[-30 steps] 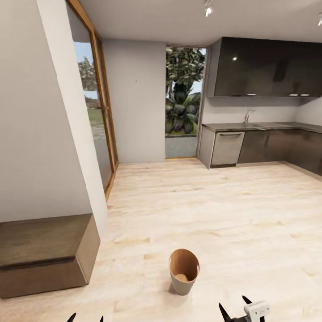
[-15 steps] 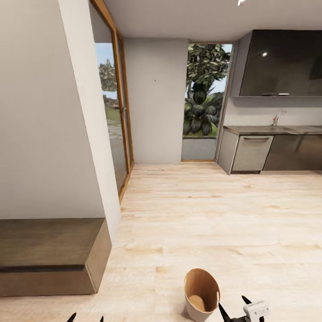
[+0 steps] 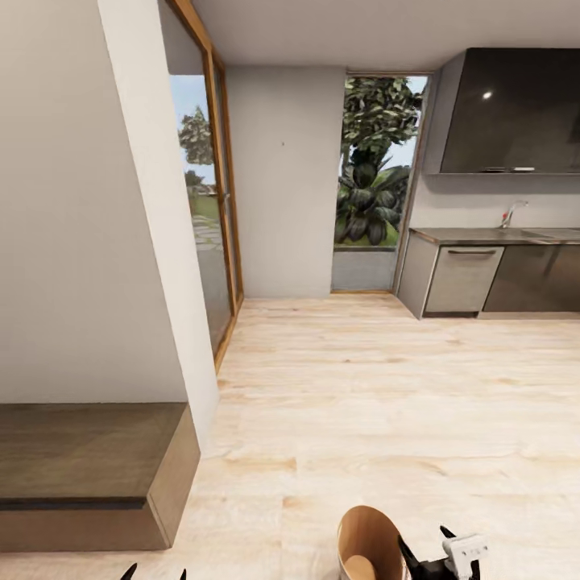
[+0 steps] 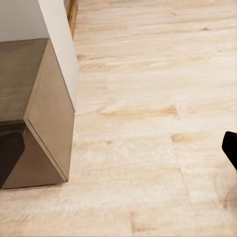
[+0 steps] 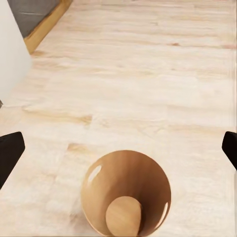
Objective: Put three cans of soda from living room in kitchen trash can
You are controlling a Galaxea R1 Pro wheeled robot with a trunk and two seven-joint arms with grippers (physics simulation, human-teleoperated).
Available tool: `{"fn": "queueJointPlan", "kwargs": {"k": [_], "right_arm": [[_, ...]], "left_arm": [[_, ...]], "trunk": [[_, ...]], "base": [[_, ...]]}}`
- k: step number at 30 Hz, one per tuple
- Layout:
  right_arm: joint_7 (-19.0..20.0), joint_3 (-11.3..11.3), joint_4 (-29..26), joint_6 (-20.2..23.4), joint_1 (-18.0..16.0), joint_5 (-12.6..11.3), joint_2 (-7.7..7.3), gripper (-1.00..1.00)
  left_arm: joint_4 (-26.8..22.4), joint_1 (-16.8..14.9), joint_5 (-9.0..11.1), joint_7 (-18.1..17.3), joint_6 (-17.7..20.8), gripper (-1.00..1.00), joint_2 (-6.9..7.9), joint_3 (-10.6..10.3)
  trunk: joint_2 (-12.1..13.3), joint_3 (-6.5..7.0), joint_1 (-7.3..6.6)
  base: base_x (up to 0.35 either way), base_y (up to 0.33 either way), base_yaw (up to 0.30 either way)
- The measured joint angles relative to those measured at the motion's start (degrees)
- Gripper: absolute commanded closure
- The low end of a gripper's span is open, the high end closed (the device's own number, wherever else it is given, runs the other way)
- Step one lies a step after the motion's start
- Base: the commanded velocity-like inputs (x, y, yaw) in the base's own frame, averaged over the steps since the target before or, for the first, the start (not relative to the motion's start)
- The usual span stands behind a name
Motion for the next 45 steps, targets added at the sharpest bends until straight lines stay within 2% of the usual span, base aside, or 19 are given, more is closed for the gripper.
{"fn": "queueJointPlan", "kwargs": {"k": [1, 3, 4, 5, 6, 8, 9, 12, 14, 15, 16, 18, 23, 25, 27, 28, 32, 36, 45], "right_arm": [[0.02, -0.56, -0.08, 1.88, -0.92, -0.60, -0.13, -1.00], [0.10, -2.65, -0.27, 12.19, -4.93, -2.54, -0.58, -1.00], [0.03, -5.37, 0.05, 26.78, -10.42, -3.60, -1.74, -1.00], [-0.05, -6.11, 0.34, 30.79, -16.41, -4.01, -2.37, -1.00], [-0.20, -6.67, 0.86, 33.46, -17.20, -4.06, -3.01, -1.00], [-0.68, -7.48, 2.51, 37.74, -21.49, -4.23, -4.44, -1.00], [-1.58, -7.98, 5.22, 41.20, -25.94, -4.24, -5.93, -1.00], [-3.50, -8.44, 12.73, 45.90, -34.30, -4.45, -9.20, -1.00], [-4.28, -8.60, 20.57, 47.77, -40.47, -4.64, -12.08, -1.00], [-4.54, -8.61, 25.16, 48.28, -43.49, -4.72, -13.51, -1.00], [-5.06, -8.31, 37.24, 47.25, -50.83, -4.38, -16.32, -1.00], [-5.34, -7.82, 43.75, 45.13, -55.34, -4.44, -17.38, -1.00], [-6.23, -4.33, 51.07, 42.15, -60.37, -3.05, -16.71, -1.00], [-6.55, -2.94, 52.68, 41.61, -61.44, -2.56, -14.87, -1.00], [-6.66, -2.55, 53.06, 41.44, -61.72, -2.34, -13.66, -1.00], [-6.66, -2.54, 53.07, 41.43, -61.72, -2.28, -13.64, -1.00], [-6.73, -2.06, 53.56, 41.22, -62.04, -2.23, -10.41, -1.00], [-6.32, -1.94, 53.75, 41.29, -62.14, -2.18, -8.66, -1.00], [-5.81, -1.91, 53.90, 41.37, -62.12, -2.20, -7.93, -1.00]], "left_arm": [[0.00, 0.00, 0.01, 0.00, 0.00, -1.00, 0.00, 0.00], [-0.01, 0.03, 0.03, 0.00, -0.01, -1.00, 0.01, -0.01], [-0.03, 0.07, 0.08, 0.00, -0.03, -1.00, 0.01, 0.01], [-0.02, 0.06, 0.09, 0.00, -0.05, -1.00, 0.02, -0.01], [-0.04, 0.07, 0.10, 0.00, -0.06, -1.00, 0.02, 0.00], [-0.19, 0.07, 0.13, -0.03, -0.11, -1.00, 0.02, 0.02], [-0.45, 0.11, 0.16, -0.05, -0.20, -1.00, 0.05, 0.01], [-0.55, 0.14, 0.18, -0.05, -0.24, -1.00, 0.04, 0.03], [-0.51, 0.15, 0.19, -0.04, -0.23, -1.00, 0.03, 0.02], [-0.49, 0.14, 0.19, -0.03, -0.22, -1.00, 0.03, 0.02], [-0.43, 0.12, 0.16, -0.01, -0.21, -1.00, 0.00, 0.01], [-0.39, 0.10, 0.08, -0.01, -0.19, -1.00, -0.02, 0.00], [-0.30, 0.09, 0.05, -0.02, -0.10, -1.00, -0.04, 0.03], [-0.29, 0.08, 0.04, -0.06, -0.04, -1.00, -0.06, 0.04], [-0.28, 0.08, 0.03, -0.07, -0.01, -1.00, -0.06, 0.06], [-0.29, 0.09, 0.03, -0.07, -0.01, -1.00, -0.06, 0.06], [-0.28, 0.08, 0.02, -0.08, 0.05, -1.00, -0.04, 0.02], [-0.28, 0.08, 0.03, -0.09, 0.06, -1.00, -0.05, 0.01], [-0.28, 0.09, -0.05, -0.09, 0.07, -1.00, -0.05, 0.00]], "trunk": [[0.00, 0.00, 0.00], [0.00, 0.00, 0.00], [0.00, -0.01, 0.00], [0.00, 0.01, 0.00], [0.00, 0.00, 0.00], [0.00, 0.01, 0.00], [0.00, 0.01, 0.00], [0.00, 0.01, 0.00], [0.00, 0.01, 0.00], [0.00, 0.01, 0.00], [0.01, 0.01, 0.00], [0.00, 0.00, 0.00], [-1.59, -0.71, 0.87], [-2.39, -1.07, 1.31], [-3.19, -1.43, 1.75], [-3.60, -1.61, 1.97], [-5.20, -2.33, 2.85], [-6.80, -3.05, 3.73], [-10.41, -4.66, 5.70]], "base": [[0.023, 0.000, 0.002], [0.013, 0.000, 0.001], [0.006, 0.000, 0.000], [0.005, 0.000, 0.000], [0.004, 0.000, 0.000], [0.003, 0.000, 0.000], [0.002, 0.000, 0.000], [0.001, 0.000, 0.000], [0.000, 0.000, 0.000], [0.000, 0.000, 0.000], [0.000, 0.000, 0.000], [0.000, 0.000, 0.000], [0.000, 0.000, 0.000], [0.000, 0.000, 0.000], [0.000, 0.000, 0.000], [0.000, 0.000, 0.000], [0.000, 0.000, 0.000], [0.000, 0.000, 0.000], [0.000, 0.000, 0.000]]}}
